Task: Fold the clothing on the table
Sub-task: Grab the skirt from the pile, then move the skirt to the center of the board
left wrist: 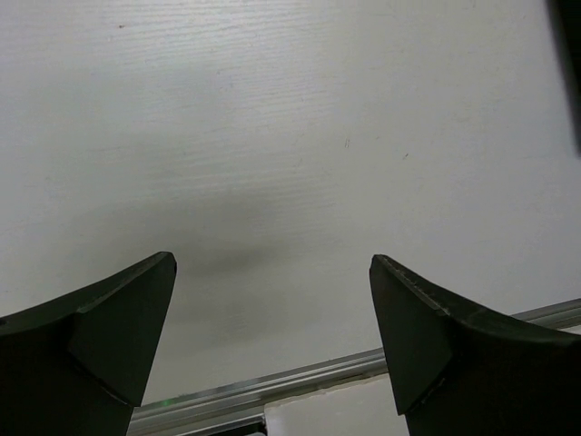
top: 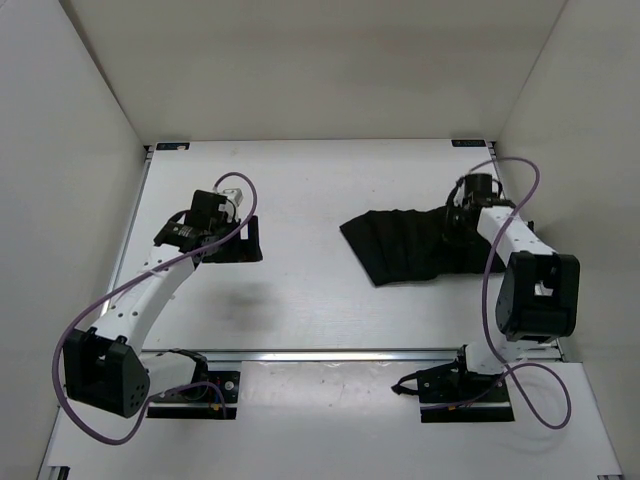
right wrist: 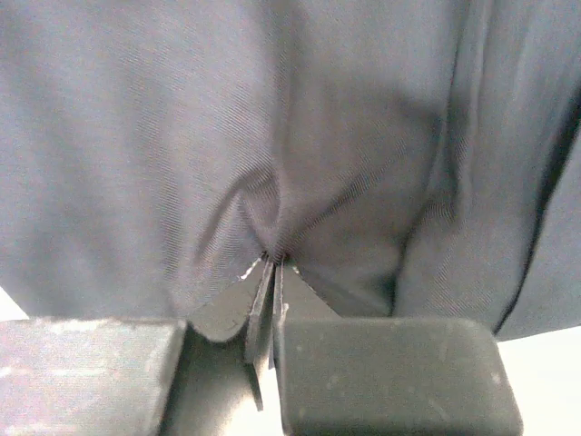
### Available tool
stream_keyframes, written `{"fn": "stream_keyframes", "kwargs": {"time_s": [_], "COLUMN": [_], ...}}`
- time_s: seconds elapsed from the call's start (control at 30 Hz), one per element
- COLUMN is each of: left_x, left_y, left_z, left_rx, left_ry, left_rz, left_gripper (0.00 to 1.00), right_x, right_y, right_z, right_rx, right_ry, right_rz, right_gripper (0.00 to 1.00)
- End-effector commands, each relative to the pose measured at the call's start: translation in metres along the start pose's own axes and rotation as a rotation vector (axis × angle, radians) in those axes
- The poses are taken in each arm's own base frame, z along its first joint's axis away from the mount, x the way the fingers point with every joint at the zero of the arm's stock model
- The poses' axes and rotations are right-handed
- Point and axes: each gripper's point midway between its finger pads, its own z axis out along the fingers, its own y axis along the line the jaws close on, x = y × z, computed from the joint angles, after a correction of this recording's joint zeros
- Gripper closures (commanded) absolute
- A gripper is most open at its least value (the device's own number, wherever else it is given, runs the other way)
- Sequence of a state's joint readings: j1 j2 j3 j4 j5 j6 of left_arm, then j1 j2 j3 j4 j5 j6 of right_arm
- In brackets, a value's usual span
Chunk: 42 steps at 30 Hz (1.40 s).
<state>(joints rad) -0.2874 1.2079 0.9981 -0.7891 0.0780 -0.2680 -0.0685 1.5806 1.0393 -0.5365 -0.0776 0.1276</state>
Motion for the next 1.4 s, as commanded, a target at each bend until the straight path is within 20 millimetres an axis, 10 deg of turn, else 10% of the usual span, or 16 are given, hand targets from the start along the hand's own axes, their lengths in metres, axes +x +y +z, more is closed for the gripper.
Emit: {"fn": "stream_keyframes", "kwargs": {"time_s": [0.0, 0.07, 0.17, 0.33, 0.4, 0.5, 0.63, 0.77, 0.8, 1.03, 1.37], "left_x": [-0.026, -0.037, -0.049, -0.087, -0.098, -0.104, -0.104, -0.099, -0.093, -0.070, 0.007], "left_y": [-0.010, -0.012, -0.013, -0.007, -0.002, -0.003, 0.001, -0.002, -0.001, -0.006, 0.005], "left_z": [-0.006, -0.007, -0.009, -0.037, -0.050, -0.066, -0.080, -0.080, -0.075, -0.050, 0.009], "left_rx": [0.059, 0.077, 0.084, 0.064, 0.045, 0.029, 0.004, 0.016, 0.017, 0.051, 0.045], "left_ry": [-0.076, -0.107, -0.147, -0.284, -0.332, -0.386, -0.412, -0.405, -0.387, -0.300, -0.107], "left_rz": [0.009, 0.005, 0.009, -0.001, -0.006, -0.006, -0.011, -0.008, -0.008, 0.000, -0.115], "left_gripper": [0.01, 0.01, 0.01, 0.01, 0.01, 0.01, 0.01, 0.01, 0.01, 0.02, 0.01], "right_x": [-0.103, -0.139, -0.233, -0.266, -0.254, -0.237, -0.190, -0.086, -0.045, -0.031, -0.012], "right_y": [0.053, 0.103, 0.189, 0.284, 0.289, 0.270, 0.213, 0.160, 0.147, 0.131, 0.199], "right_z": [-0.048, -0.080, -0.204, -0.409, -0.435, -0.392, -0.239, -0.089, -0.055, -0.079, -0.084], "right_rx": [-0.129, -0.243, -0.478, -0.744, -0.792, -0.774, -0.669, -0.625, -0.633, -0.518, -0.599], "right_ry": [-0.252, -0.323, -0.614, -1.085, -1.136, -1.052, -0.716, -0.272, -0.137, -0.244, -0.190], "right_rz": [-0.074, -0.136, -0.239, -0.373, -0.389, -0.340, -0.203, -0.048, 0.018, -0.052, -0.261], "right_gripper": [1.00, 1.00, 1.00, 1.00, 1.00, 1.00, 1.00, 1.00, 0.87, 0.27, 0.25]}}
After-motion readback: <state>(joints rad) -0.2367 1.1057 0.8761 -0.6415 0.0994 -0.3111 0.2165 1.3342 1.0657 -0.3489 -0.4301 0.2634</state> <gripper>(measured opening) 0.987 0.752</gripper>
